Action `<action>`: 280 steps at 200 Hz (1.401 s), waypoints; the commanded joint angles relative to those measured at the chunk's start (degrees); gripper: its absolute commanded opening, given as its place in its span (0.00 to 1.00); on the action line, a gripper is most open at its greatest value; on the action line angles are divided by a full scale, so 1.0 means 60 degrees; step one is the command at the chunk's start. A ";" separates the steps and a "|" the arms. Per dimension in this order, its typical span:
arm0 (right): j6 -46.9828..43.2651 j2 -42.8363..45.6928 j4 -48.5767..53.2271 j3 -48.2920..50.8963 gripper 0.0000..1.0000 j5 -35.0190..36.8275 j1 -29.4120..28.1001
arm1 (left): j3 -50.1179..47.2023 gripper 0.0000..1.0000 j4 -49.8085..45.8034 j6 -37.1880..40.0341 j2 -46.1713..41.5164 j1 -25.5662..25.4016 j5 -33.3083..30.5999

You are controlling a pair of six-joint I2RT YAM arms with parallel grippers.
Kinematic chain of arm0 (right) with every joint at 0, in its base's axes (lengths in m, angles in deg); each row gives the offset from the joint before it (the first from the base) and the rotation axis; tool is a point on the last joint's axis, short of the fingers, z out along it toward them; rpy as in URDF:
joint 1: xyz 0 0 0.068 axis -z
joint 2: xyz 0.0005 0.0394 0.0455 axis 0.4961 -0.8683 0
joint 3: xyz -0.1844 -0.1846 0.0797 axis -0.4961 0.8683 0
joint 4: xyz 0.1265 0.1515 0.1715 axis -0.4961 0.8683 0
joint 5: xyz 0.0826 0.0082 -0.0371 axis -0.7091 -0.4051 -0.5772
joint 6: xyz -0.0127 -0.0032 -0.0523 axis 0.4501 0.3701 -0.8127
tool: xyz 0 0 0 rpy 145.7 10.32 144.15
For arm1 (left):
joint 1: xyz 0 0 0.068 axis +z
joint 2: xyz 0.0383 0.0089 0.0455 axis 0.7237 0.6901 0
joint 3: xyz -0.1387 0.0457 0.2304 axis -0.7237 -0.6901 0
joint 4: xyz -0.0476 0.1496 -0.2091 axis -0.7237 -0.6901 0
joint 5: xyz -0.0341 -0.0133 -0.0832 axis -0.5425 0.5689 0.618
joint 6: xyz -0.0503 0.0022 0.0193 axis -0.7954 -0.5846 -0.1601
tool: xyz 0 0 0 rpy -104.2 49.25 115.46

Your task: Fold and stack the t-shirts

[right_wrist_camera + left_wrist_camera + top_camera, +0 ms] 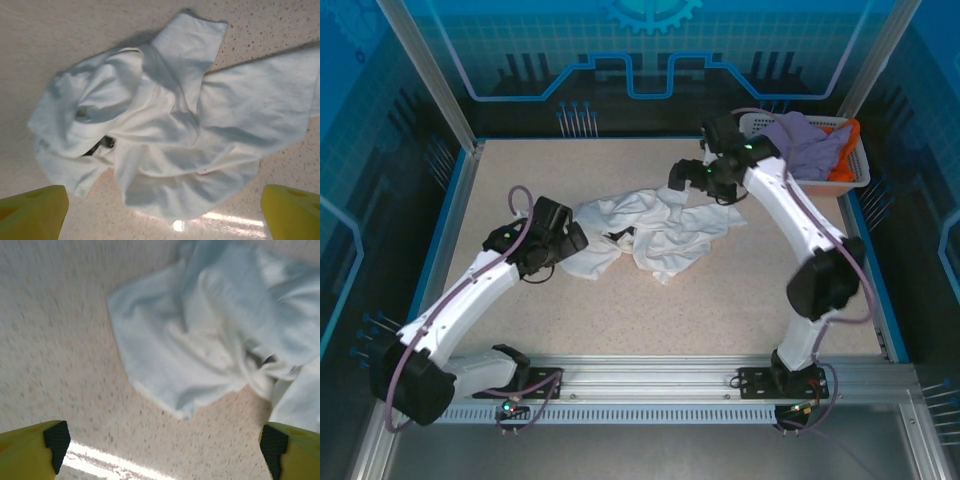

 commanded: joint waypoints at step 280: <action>0.0245 0.0821 -0.0716 -0.0207 0.00 -0.1278 0.0373 | 0.5643 0.00 0.2917 0.2077 0.2151 0.1631 0.0785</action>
